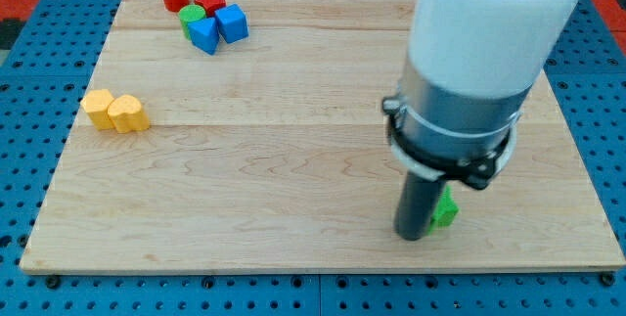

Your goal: Push the green circle to the green star

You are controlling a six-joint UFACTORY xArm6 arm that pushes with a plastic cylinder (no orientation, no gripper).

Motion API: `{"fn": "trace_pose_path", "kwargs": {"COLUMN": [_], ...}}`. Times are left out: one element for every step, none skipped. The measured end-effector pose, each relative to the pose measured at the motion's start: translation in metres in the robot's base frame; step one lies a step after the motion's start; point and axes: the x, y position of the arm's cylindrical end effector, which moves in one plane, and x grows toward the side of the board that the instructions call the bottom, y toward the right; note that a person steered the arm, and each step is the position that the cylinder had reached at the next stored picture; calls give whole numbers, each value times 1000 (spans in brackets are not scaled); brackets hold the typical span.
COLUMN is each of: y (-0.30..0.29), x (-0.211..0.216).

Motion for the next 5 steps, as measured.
{"fn": "trace_pose_path", "kwargs": {"y": [55,-29,-158,-221,-257], "x": [-1,-15,-84,-167,-217]}}
